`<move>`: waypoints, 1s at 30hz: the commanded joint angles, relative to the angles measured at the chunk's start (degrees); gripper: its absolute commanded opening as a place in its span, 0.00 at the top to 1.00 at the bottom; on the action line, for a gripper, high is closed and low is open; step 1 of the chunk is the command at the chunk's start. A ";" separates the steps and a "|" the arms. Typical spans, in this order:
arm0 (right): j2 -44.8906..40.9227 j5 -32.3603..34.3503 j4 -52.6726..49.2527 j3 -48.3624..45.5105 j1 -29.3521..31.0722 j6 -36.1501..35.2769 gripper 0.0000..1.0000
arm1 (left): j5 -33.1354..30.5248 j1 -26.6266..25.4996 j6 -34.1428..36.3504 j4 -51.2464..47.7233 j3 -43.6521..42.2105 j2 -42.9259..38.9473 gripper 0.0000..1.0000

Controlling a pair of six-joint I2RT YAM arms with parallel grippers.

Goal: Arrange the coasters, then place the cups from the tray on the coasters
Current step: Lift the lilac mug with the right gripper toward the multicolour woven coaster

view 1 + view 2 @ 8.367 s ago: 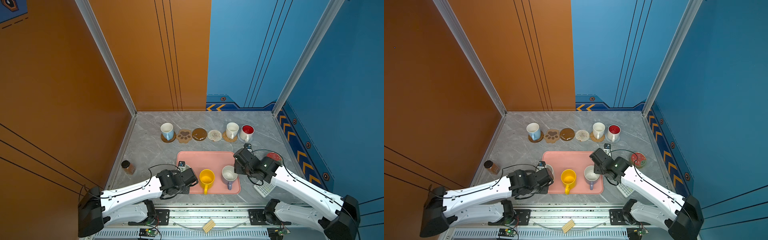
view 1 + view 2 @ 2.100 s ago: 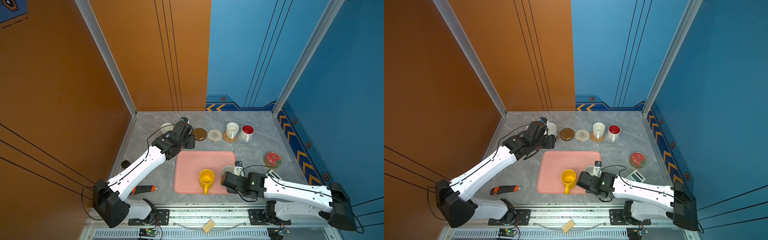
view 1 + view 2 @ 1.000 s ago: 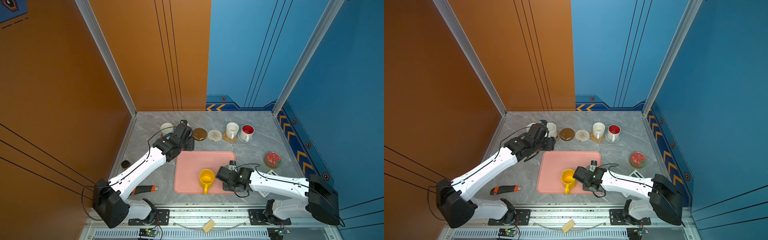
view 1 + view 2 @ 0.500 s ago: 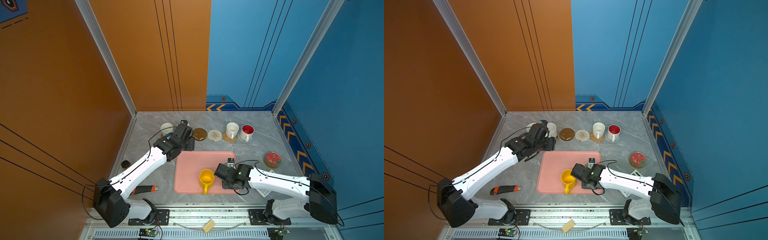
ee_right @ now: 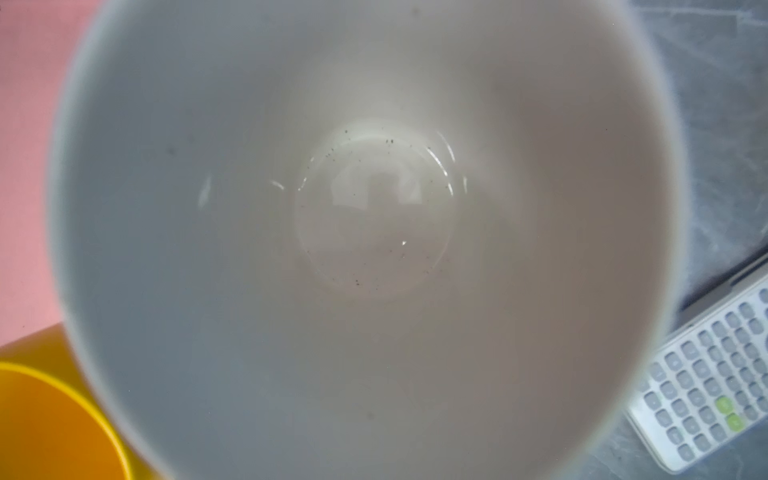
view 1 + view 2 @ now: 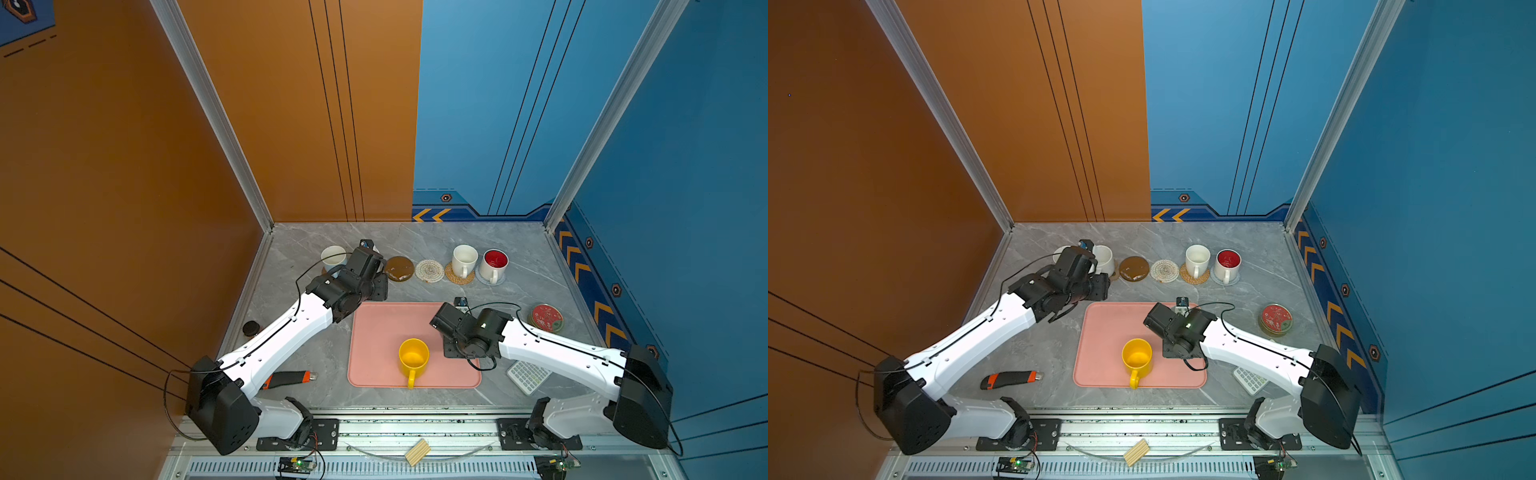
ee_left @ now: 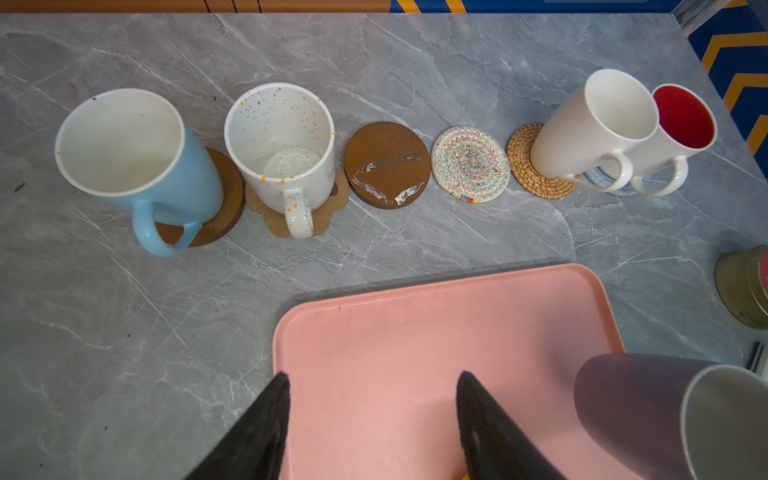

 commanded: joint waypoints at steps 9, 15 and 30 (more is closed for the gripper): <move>7.52 3.09 0.27 12.44 -6.63 -12.54 1.00 | 0.22 1.52 -0.58 0.61 -0.79 -0.32 0.35; 11.84 2.67 2.27 17.39 -9.43 -16.35 1.00 | 0.33 2.22 -0.68 0.56 -0.96 -0.95 0.35; 23.68 -0.75 9.95 27.60 -17.07 -24.10 1.00 | 0.97 3.43 -0.99 0.60 -1.31 -1.51 0.35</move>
